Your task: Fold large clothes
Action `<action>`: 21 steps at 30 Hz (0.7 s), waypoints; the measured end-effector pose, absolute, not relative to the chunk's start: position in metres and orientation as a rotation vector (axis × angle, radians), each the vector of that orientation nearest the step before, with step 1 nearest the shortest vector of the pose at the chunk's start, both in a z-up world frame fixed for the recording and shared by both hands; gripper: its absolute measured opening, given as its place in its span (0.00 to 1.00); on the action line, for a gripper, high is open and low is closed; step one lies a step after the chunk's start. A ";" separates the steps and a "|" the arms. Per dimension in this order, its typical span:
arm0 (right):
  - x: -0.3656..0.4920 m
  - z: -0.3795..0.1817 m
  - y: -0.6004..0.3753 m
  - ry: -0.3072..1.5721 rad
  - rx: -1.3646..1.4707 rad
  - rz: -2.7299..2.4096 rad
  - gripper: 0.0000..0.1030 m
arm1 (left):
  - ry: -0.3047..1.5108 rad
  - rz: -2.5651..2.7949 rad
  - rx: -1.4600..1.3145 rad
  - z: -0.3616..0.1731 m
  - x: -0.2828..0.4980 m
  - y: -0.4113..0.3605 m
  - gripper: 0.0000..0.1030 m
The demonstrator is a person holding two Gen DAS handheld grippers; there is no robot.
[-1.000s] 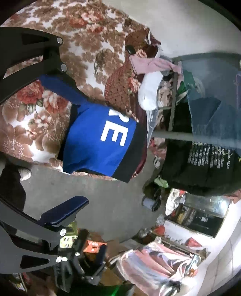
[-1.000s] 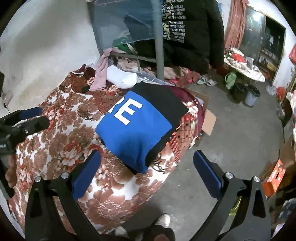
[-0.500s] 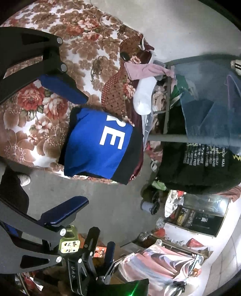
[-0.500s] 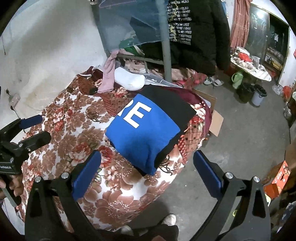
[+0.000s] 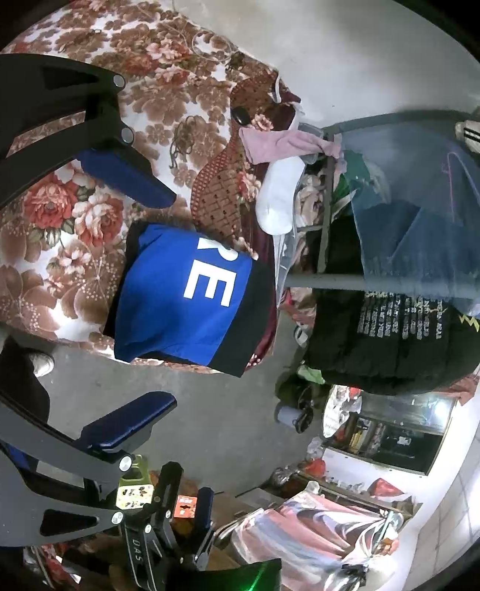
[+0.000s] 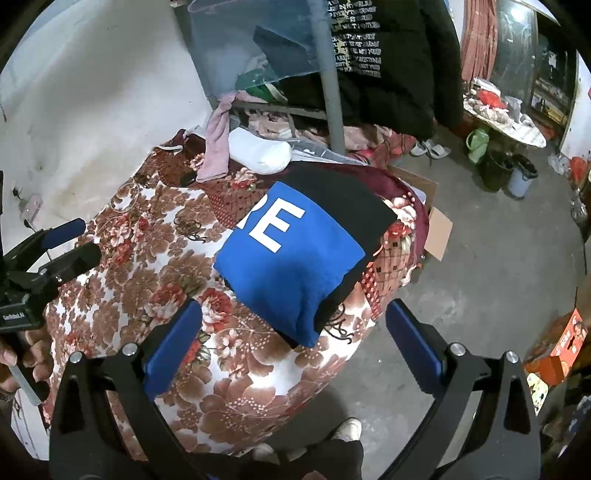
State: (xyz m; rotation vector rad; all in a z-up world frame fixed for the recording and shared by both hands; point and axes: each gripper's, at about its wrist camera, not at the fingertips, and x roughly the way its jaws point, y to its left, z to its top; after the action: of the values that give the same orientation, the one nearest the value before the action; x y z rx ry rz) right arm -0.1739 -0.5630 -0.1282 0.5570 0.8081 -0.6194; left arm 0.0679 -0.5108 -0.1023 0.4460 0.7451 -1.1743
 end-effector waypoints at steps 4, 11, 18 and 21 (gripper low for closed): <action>-0.169 -0.128 -0.562 0.824 0.545 -0.620 0.95 | 0.748 -1.164 0.456 -0.104 0.072 -0.512 0.95; -0.160 -0.123 -0.557 0.835 0.513 -0.612 0.95 | 0.794 -1.186 0.428 -0.107 0.080 -0.512 0.95; -0.155 -0.124 -0.563 0.836 0.560 -0.600 0.95 | 0.783 -1.197 0.439 -0.107 0.081 -0.515 0.95; -0.154 -0.122 -0.566 0.834 0.560 -0.606 0.95 | 0.773 -1.194 0.445 -0.107 0.082 -0.516 0.95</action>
State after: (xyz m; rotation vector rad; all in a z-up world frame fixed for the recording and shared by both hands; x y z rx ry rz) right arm -0.1539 -0.5656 -0.1223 0.5595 0.8338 -0.6057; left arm 0.0819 -0.5163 -0.1066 0.4446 0.7730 -1.1938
